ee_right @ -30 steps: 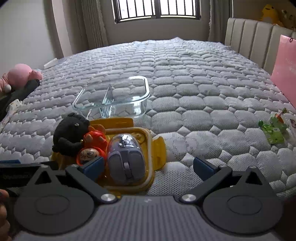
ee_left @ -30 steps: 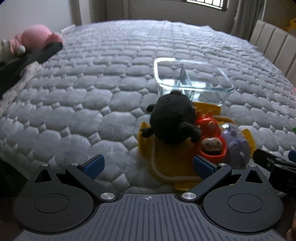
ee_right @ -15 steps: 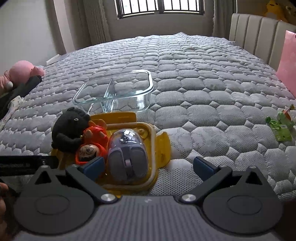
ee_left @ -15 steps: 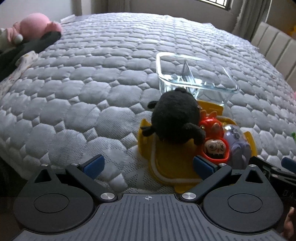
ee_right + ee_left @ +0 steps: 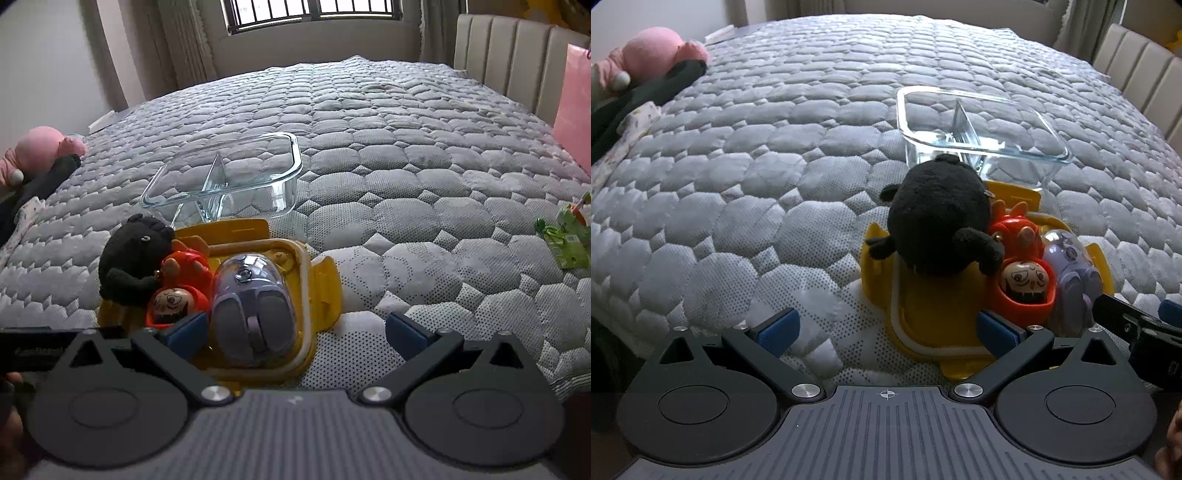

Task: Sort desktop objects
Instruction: 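Move the left tool toward the black plush toy in the yellow lunchbox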

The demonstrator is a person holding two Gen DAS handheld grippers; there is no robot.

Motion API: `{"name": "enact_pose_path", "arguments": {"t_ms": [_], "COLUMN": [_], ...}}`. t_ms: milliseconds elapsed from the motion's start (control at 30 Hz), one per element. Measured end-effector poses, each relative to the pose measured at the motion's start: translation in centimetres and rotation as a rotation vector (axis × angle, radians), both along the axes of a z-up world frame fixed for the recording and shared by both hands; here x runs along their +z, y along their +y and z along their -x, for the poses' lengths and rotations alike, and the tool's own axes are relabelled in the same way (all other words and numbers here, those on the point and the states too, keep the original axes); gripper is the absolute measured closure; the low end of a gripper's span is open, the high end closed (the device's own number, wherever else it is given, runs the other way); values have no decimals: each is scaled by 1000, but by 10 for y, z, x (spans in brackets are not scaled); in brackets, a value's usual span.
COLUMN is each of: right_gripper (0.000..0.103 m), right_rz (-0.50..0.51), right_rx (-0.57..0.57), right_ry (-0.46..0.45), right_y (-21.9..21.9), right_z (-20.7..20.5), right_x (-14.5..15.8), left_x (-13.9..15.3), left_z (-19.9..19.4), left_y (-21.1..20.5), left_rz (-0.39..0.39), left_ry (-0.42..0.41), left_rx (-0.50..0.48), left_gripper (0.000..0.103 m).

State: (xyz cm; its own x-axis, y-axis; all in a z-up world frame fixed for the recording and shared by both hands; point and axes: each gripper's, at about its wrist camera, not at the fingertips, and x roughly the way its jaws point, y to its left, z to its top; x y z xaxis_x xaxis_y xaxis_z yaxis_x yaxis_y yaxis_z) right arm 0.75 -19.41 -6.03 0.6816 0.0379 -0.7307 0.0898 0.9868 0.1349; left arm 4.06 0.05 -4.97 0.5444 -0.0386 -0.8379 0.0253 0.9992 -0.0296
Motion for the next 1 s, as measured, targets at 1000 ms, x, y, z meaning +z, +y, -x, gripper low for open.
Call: {"name": "enact_pose_path", "arguments": {"t_ms": [1000], "right_gripper": [8], "right_rz": [-9], "right_rx": [47], "right_ry": [22], "right_y": [4], "right_z": [-10], "right_x": [-5], "left_x": [-5], "left_z": [-8], "left_y": [-6], "left_rz": [-6], "left_ry": [18], "left_rx": [-22], "left_gripper": [0]}}
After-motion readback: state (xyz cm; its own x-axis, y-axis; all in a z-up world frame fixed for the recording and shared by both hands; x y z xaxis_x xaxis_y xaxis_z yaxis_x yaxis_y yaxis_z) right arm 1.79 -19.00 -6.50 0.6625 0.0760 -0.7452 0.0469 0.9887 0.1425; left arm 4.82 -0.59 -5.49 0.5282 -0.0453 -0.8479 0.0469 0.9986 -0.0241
